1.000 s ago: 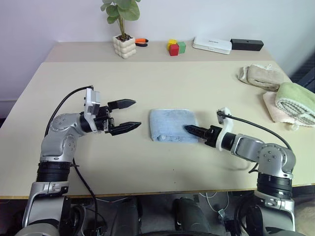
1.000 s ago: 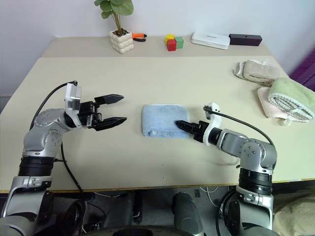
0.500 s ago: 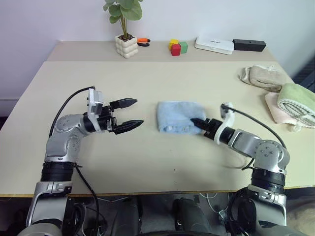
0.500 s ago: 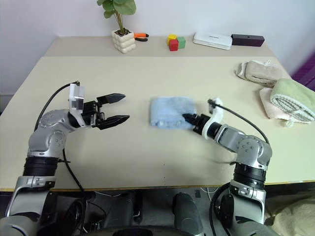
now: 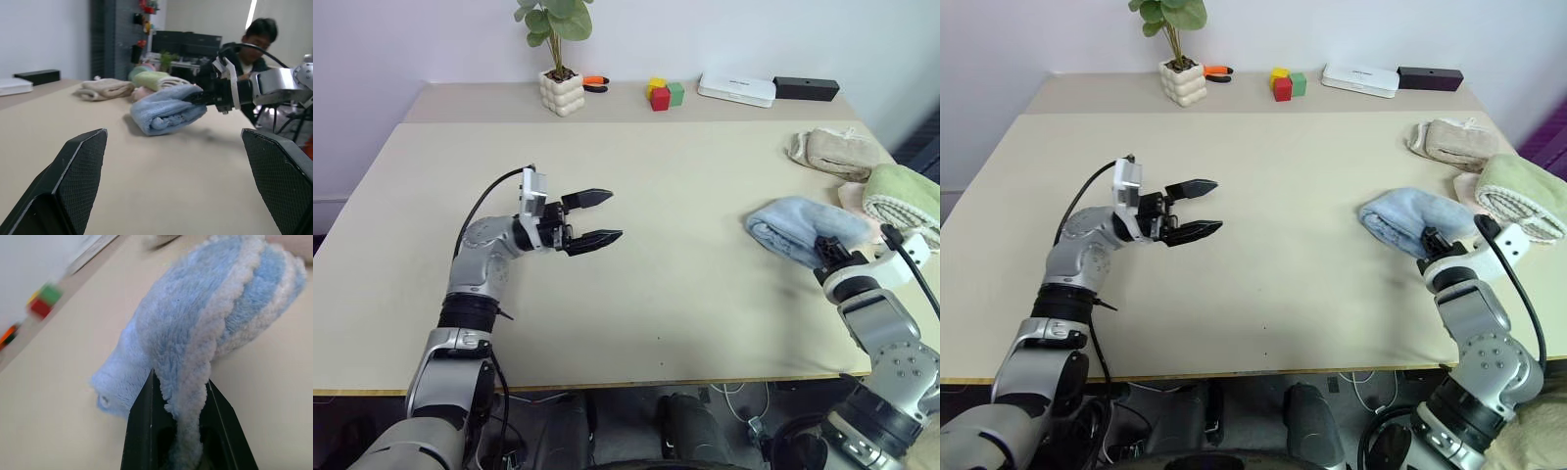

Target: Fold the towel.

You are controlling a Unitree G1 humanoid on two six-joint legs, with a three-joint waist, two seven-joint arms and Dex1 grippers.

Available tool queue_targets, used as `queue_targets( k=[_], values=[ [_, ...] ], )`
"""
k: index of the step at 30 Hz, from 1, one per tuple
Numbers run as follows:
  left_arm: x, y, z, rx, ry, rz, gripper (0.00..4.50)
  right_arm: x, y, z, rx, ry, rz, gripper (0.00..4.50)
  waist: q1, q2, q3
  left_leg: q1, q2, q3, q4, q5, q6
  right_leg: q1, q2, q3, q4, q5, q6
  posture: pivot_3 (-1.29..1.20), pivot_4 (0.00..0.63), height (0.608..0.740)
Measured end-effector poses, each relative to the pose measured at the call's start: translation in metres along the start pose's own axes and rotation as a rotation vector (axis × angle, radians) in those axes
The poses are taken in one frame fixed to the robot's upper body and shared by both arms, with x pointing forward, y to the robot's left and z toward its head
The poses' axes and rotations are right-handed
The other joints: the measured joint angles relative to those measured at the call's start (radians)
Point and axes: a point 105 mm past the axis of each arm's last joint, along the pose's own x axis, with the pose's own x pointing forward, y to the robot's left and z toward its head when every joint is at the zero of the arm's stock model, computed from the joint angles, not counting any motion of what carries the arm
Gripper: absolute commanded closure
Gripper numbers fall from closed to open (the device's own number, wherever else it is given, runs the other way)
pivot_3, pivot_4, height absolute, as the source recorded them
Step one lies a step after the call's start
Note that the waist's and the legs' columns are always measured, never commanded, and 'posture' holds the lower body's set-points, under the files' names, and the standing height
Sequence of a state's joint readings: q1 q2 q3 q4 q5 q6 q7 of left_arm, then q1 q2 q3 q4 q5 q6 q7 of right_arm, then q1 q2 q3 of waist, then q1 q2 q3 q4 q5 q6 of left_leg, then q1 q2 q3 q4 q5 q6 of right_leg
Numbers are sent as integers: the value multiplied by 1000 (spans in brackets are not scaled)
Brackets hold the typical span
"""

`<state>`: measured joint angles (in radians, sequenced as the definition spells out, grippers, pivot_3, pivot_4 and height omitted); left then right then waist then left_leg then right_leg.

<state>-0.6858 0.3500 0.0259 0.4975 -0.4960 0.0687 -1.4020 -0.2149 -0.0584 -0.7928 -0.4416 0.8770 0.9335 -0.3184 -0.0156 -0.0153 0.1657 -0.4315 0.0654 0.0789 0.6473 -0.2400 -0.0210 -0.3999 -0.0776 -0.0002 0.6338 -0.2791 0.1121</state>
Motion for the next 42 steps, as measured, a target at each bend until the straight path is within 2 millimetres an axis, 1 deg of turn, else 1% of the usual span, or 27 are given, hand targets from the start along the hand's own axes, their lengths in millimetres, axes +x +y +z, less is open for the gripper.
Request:
queue_targets(
  k=[2, 5, 7, 10, 14, 16, 17, 19, 20, 23, 24, 26, 28, 30, 32, 34, 38, 40, 41, 42],
  values=[
    [4, -1, -2, -1, 0, -23, 0, -5, 0, -14, 25, 16, -40, 4461, -1, 0, 0, 0, 0, 0, 0, 0, 0, 0, 0, 0, 0, 0, 0, 0, 150, 735],
    [6, -2, -1, 4, 0, -48, 0, -9, 4, -26, 66, 10, -93, 4461, 1, 0, 0, 0, 0, 0, 0, 0, 0, 0, 0, 0, 0, 0, 0, 0, 150, 735],
    [6, -2, 0, 17, 4, -60, 0, -10, 3, -23, 68, -14, -126, 4461, 2, 0, 0, -1, 0, 0, 0, 0, 0, 0, 0, 0, 0, 0, 0, 0, 150, 735],
    [2, -2, -2, 19, 20, -63, 0, -13, -3, -17, 75, -60, -181, 4461, 4, 0, 0, -1, 0, 0, 1, 0, 0, 0, -1, 0, 0, 0, 0, 0, 150, 735],
    [1, -3, -2, 31, 28, -72, 0, -14, -8, -19, 68, -64, -212, 4461, 1, 0, 0, -1, 0, 0, 0, 0, 0, 0, 0, 0, 0, 0, 0, 0, 150, 735],
    [1, -3, -2, 41, 30, -71, 0, -15, -7, -22, 63, -57, -209, 3758, 1, 0, 0, -1, 0, 0, 0, 0, 0, 0, 0, 0, 0, 0, 0, 0, 150, 735],
    [1, -3, -2, 42, 32, -71, 0, -14, -7, -24, 64, -49, -205, 3539, 1, 0, 0, -1, 0, 0, 0, 0, 0, 0, 0, 0, 0, 0, 0, 0, 150, 735],
    [2, -3, -3, 44, 32, -68, 0, -13, -6, -26, 67, -36, -198, 2619, 2, 0, 0, -1, 0, 0, 0, 0, 0, 0, 0, 0, 0, 0, 0, 0, 150, 735],
    [2, -3, -3, 42, 31, -66, 0, -13, -5, -27, 64, -33, -192, 1993, 2, 0, 0, -1, 0, 0, 0, 0, 0, 0, 0, 0, 0, 0, 0, 0, 150, 735],
    [3, -4, -6, 31, 25, -57, 0, -13, -2, -29, 43, -20, -180, 476, 2, 0, 0, -1, 0, 0, 0, 0, 0, 0, 0, 0, 0, 0, 0, 0, 150, 735],
    [3, -5, -8, 25, 22, -54, 0, -13, -3, -28, 18, -19, -185, 62, 2, 0, 0, -1, 0, 0, 0, 0, 0, 0, 0, 0, 0, 0, 0, 0, 150, 735],
    [4, -6, -11, 22, 16, -50, 0, -14, -10, -19, -54, -47, -216, 62, 4, 0, 0, -1, -1, 0, 1, 0, 0, 0, -1, 0, 0, 0, 0, 0, 150, 735],
    [3, -6, -12, 23, 14, -45, 0, -16, -22, -6, -146, -84, -277, 62, 4, 0, 0, -1, -1, 0, 1, 0, 0, 0, -1, 0, 0, 0, 0, 0, 150, 735],
    [4, -6, -12, 27, 8, -42, 0, -19, -32, 2, -196, -107, -325, 62, 3, 0, 0, -1, -1, -1, 1, 0, 0, 0, -1, 0, 0, 0, 0, 0, 150, 735],
    [7, -6, -12, 25, -2, -40, 0, -20, -36, 6, -229, -123, -352, 62, 2, 1, 0, -1, -1, -1, 1, 0, 0, 0, -1, 0, 0, 0, 0, 0, 150, 735],
    [9, -6, -12, 31, -10, -38, 0, -21, -38, 16, -275, -155, -378, 62, 2, 1, 0, -1, -1, -1, 1, 0, 0, 0, -1, 0, 0, 0, 0, 0, 150, 735],
    [9, -6, -12, 32, -11, -33, 0, -23, -42, 29, -322, -209, -412, 62, 3, 1, 0, -1, -1, 0, 1, 0, 0, 0, 0, 1, 0, 0, 0, 0, 150, 735],
    [7, -5, -11, 36, -4, -27, 0, -18, -27, 46, -393, -274, -350, 62, 0, 1, 0, -1, -1, 1, 1, 0, 0, -1, -1, 2, 0, 0, 0, 0, 150, 735],
    [5, -4, -11, 39, -1, -23, 0, -14, -13, 54, -429, -307, -284, 62, -2, 1, 0, -1, -1, 0, 1, 0, 0, -1, -1, 2, 0, 0, 0, 0, 150, 735],
    [3, -3, -10, 45, 5, -14, 0, -8, 9, 62, -487, -336, -169, 62, -5, 1, 0, -1, -1, 0, 1, 0, 0, -1, 0, 2, 0, 0, 0, 0, 150, 735]
  ],
)
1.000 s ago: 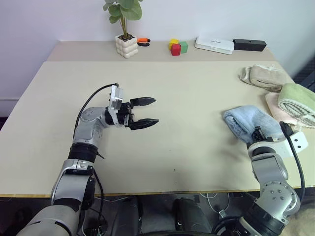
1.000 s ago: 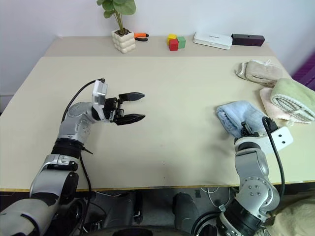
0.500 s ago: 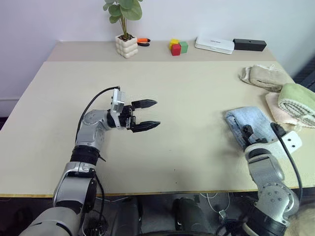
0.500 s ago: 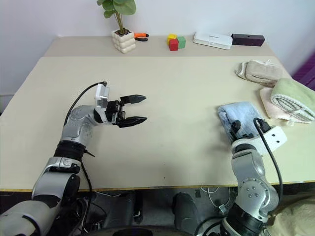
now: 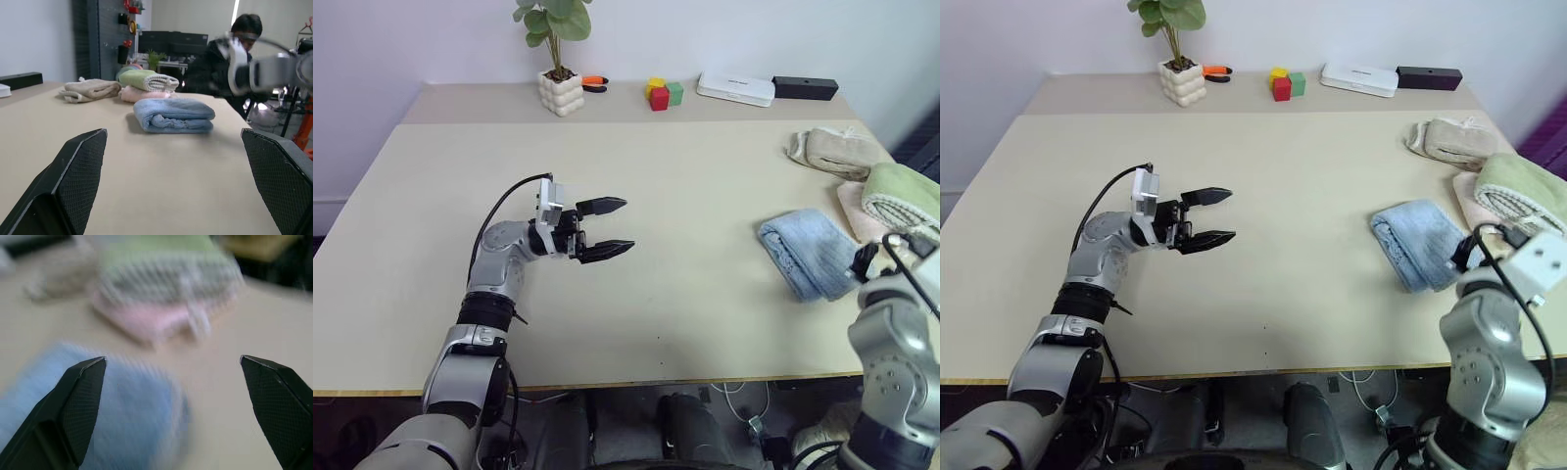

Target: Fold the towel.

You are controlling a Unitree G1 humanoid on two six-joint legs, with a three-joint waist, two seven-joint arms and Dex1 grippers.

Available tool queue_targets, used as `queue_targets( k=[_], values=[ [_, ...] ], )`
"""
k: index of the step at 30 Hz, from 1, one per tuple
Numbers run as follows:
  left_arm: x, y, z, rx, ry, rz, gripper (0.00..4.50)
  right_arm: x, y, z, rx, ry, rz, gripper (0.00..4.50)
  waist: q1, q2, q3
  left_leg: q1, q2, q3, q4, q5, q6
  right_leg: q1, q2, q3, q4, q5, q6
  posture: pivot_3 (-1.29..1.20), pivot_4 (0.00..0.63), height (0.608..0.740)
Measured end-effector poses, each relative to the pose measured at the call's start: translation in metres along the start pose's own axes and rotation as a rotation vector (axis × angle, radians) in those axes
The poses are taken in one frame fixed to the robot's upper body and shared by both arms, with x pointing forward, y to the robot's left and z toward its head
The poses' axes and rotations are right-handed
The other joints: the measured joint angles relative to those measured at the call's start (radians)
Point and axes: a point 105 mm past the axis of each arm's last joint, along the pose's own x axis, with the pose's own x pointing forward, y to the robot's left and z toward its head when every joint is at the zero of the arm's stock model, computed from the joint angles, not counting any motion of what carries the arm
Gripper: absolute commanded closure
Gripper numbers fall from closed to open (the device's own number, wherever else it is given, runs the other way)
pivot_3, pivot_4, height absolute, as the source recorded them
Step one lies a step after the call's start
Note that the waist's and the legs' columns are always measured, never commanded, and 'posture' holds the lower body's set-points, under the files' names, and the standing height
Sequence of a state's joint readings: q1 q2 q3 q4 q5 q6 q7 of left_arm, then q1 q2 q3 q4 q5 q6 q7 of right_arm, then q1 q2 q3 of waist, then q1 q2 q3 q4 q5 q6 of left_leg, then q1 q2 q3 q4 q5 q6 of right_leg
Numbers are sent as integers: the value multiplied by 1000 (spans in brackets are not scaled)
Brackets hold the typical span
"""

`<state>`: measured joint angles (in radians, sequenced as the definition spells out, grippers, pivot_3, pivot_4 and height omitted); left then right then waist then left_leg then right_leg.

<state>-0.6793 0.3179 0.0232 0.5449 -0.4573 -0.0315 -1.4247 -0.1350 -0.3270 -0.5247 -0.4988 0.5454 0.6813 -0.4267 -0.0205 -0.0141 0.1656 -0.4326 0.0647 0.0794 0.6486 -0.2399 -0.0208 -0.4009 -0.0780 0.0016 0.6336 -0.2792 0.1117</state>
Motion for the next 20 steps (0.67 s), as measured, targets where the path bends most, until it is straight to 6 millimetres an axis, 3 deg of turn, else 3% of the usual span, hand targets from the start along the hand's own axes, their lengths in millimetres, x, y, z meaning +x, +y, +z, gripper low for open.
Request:
queue_targets(
  k=[1, 3, 5, 7, 11, 16, 20],
  values=[
    [-2, 1, 0, 6, 6, 9, 0, 3, 21, 16, -26, -63, 123, 62, 0, 0, 0, 0, 0, -1, 0, 0, 0, 0, 1, 0, 0, 0, 0, 0, 150, 735],
    [-3, 2, 0, 14, 15, 19, 0, 0, 55, 24, -84, -101, 342, 62, 4, 0, 0, 0, 1, -2, -1, 0, 0, 0, 2, -1, 0, 0, 0, 0, 150, 735],
    [-13, 5, 1, 35, 40, 43, 0, -15, 93, 17, -174, -78, 669, 62, 7, 0, 0, 0, 1, -2, -2, 0, 1, 0, 2, -1, 0, 0, 0, 0, 150, 735],
    [-24, 9, 5, 53, 52, 80, 0, -34, 114, 9, -214, -55, 911, 62, 11, 0, 0, -1, 1, -2, -1, 0, 1, 0, 2, -1, -1, 0, 1, 0, 150, 735],
    [-38, 10, 4, 59, 74, 125, 0, -66, 127, -1, -289, -23, 1247, 62, 17, -1, 0, -3, 0, -1, 2, -1, 1, 1, 0, -1, -1, 0, 1, 0, 150, 735],
    [-59, 1, -5, 58, 112, 190, 0, -96, 134, -16, -331, 34, 1515, 62, 11, -1, 0, -2, 0, -2, 3, -1, 1, 1, 0, -2, -1, 0, 1, 0, 150, 735],
    [-71, -13, -2, 79, 134, 242, 0, -95, 146, -18, -371, 11, 1615, 62, 5, -1, 0, -1, 1, -1, 3, -1, 1, 1, 0, -2, 0, 0, 1, 0, 150, 735]
  ],
)
